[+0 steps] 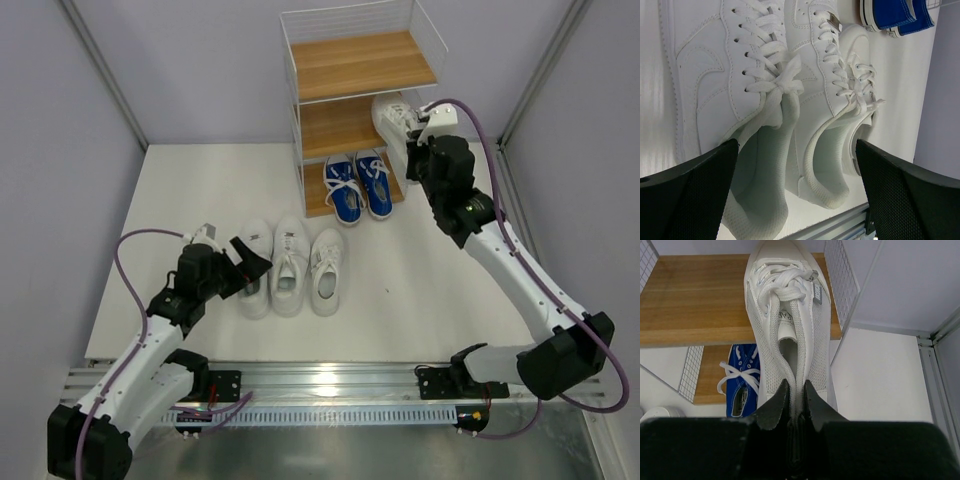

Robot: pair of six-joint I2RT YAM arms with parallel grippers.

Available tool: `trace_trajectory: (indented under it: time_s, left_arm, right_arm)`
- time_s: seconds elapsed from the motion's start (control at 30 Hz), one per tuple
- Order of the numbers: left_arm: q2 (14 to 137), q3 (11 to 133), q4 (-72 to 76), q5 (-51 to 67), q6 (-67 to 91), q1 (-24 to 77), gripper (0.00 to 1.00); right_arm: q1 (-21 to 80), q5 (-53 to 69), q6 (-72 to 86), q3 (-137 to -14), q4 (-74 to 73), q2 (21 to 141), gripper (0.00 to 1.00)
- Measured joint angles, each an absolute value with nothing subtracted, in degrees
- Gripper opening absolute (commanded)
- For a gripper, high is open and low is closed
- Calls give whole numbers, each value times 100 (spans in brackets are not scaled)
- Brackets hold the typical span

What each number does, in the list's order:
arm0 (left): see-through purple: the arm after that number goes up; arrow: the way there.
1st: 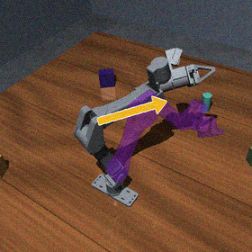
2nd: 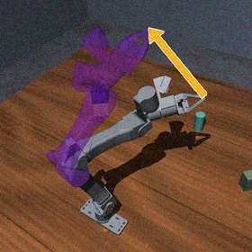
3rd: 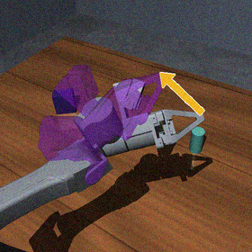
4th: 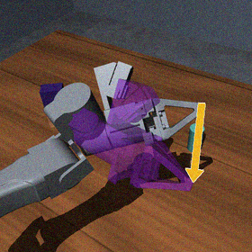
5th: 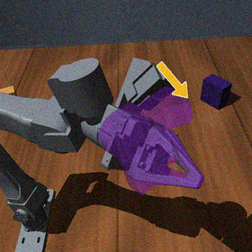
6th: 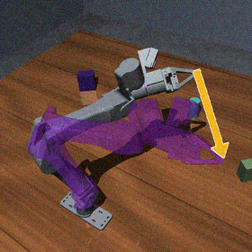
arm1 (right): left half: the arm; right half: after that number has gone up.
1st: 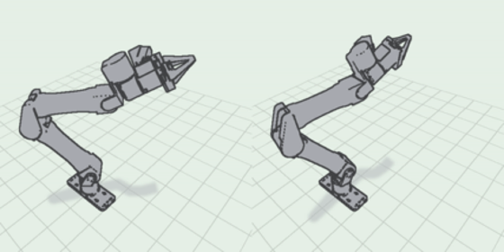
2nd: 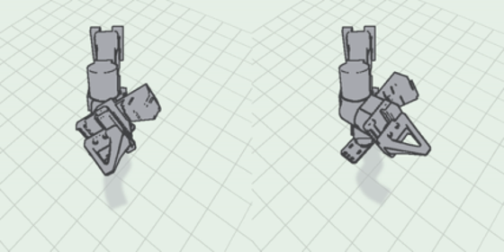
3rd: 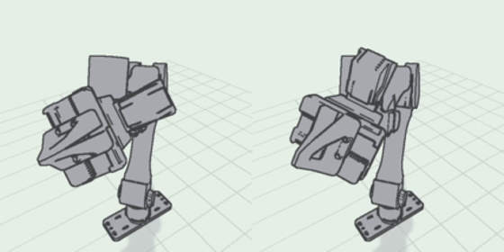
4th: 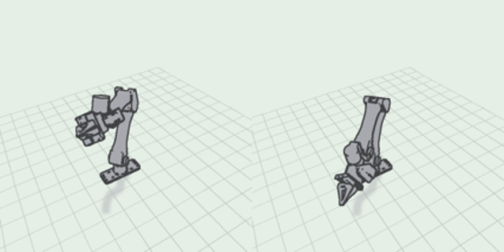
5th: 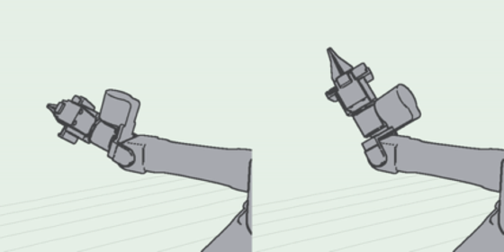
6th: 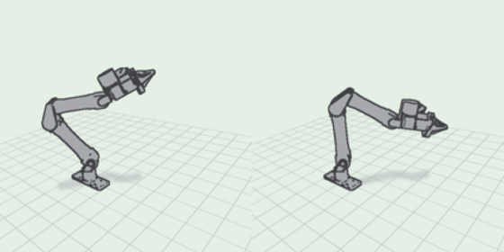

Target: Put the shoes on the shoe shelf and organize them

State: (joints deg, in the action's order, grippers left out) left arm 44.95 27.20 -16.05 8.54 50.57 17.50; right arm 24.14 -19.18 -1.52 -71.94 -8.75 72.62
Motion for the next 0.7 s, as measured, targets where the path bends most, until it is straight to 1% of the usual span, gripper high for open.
trace_trajectory:
  time_s: [0.2,0.43,0.7]
  left_arm:
    - [4397,2720,-1699,816,5057,1750,100]
    - [4278,2720,-1806,792,5054,1750,100]
    - [4171,2722,-1907,751,5041,1750,100]
  right_arm:
    - [2117,-1715,-113,-7782,-757,7933,4]
    - [2038,-1612,40,-8477,-692,8709,4]
    - [2016,-1522,196,-8788,-687,9196,4]
